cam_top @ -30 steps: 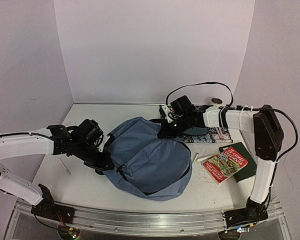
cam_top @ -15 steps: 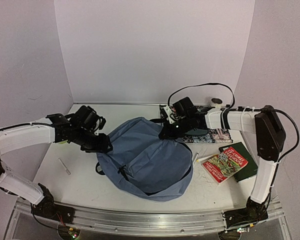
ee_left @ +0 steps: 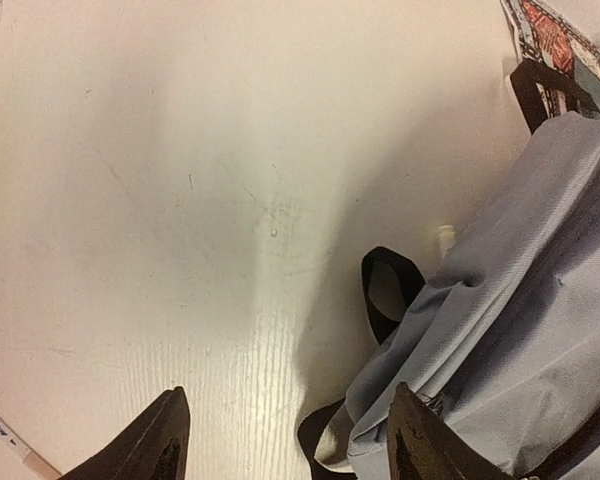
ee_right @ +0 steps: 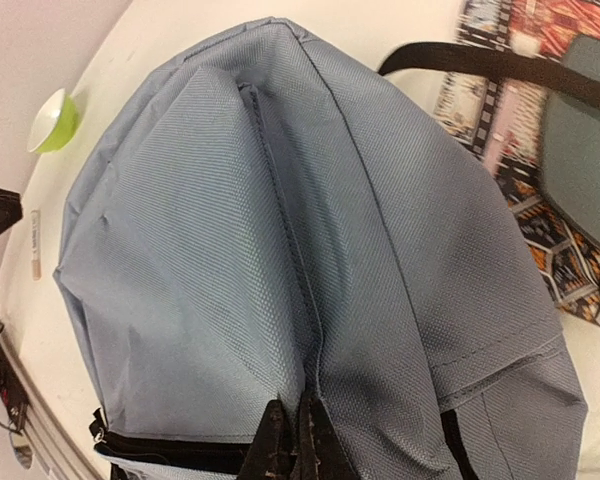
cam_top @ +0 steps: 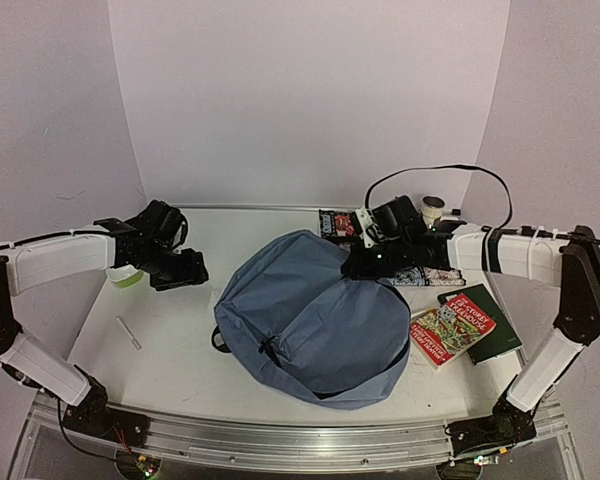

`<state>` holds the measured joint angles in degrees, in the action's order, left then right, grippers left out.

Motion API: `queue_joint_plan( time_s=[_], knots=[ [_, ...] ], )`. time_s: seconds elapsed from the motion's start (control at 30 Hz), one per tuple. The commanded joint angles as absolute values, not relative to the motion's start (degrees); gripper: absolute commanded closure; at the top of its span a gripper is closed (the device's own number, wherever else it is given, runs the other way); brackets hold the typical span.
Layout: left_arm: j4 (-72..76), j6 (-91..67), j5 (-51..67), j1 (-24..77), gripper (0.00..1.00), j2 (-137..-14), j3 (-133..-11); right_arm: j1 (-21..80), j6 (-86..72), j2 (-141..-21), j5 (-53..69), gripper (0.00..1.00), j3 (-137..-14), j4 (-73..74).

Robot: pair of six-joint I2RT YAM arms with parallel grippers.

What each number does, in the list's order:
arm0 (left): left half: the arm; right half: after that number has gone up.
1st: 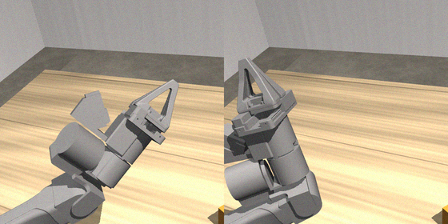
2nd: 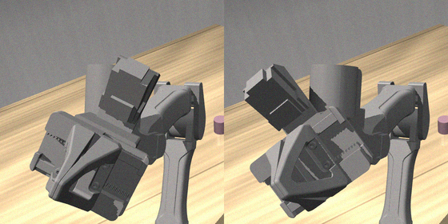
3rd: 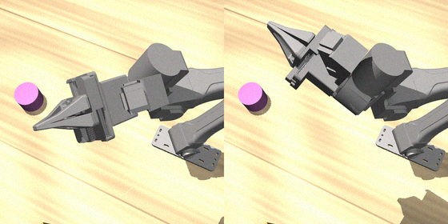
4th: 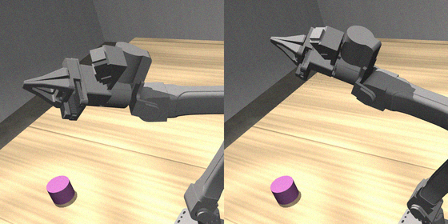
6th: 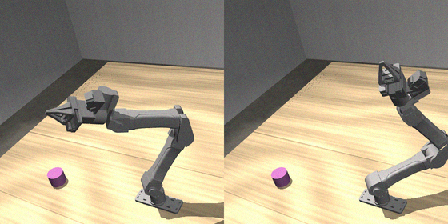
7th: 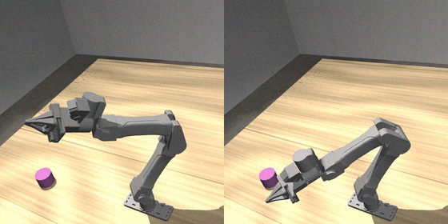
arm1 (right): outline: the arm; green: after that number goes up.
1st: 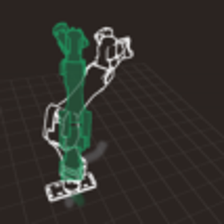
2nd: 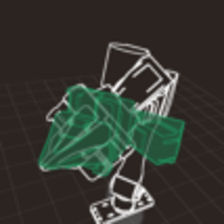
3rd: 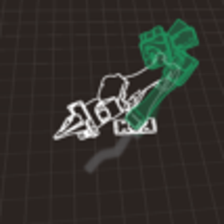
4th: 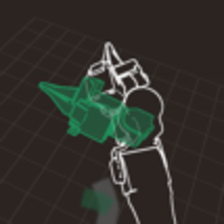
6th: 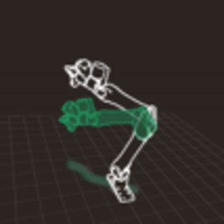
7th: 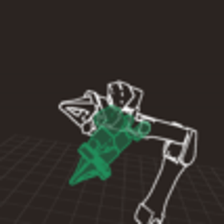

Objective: Pack the student bag
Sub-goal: Pick up the lower front pocket of the student bag.

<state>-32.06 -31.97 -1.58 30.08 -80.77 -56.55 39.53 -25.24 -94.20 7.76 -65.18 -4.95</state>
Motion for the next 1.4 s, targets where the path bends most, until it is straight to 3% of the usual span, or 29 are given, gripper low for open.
queue_joint_plan(
  time_s=[0.0, 0.13, 0.3, 0.47, 0.73, 0.97, 1.37],
  knots=[
    [-27.5, -33.3, -0.2, 30.1, 0.30, -84.7, -57.5, 39.3, -30.6, -90.5, -0.7, 1.00, -63.2, -9.0],
    [-26.4, -33.2, 2.5, 30.1, 0.30, -89.2, -58.8, 39.3, -32.0, -92.2, -3.6, 0.99, -62.2, -8.9],
    [-24.8, -33.2, 4.7, 30.1, 0.29, -91.4, -59.2, 39.3, -30.7, -93.0, -0.9, 0.89, -64.1, -6.9],
    [-22.2, -33.7, 7.7, 30.7, 0.28, -91.4, -59.0, 39.8, -30.0, -91.9, 1.3, 0.59, -67.0, -0.8],
    [-19.1, -36.1, 12.7, 32.5, 0.25, -92.1, -60.0, 39.8, -23.3, -93.6, 4.2, 0.30, -69.5, 2.7],
    [-19.0, -38.2, 11.5, 32.5, 0.24, -87.4, -57.5, 38.6, -18.6, -98.3, 9.6, 0.25, -75.1, 9.1],
    [-19.2, -34.5, 5.3, 37.6, 0.23, -87.2, -59.7, 45.3, -38.7, -95.5, -4.9, 0.14, -72.2, 16.6]
  ],
)
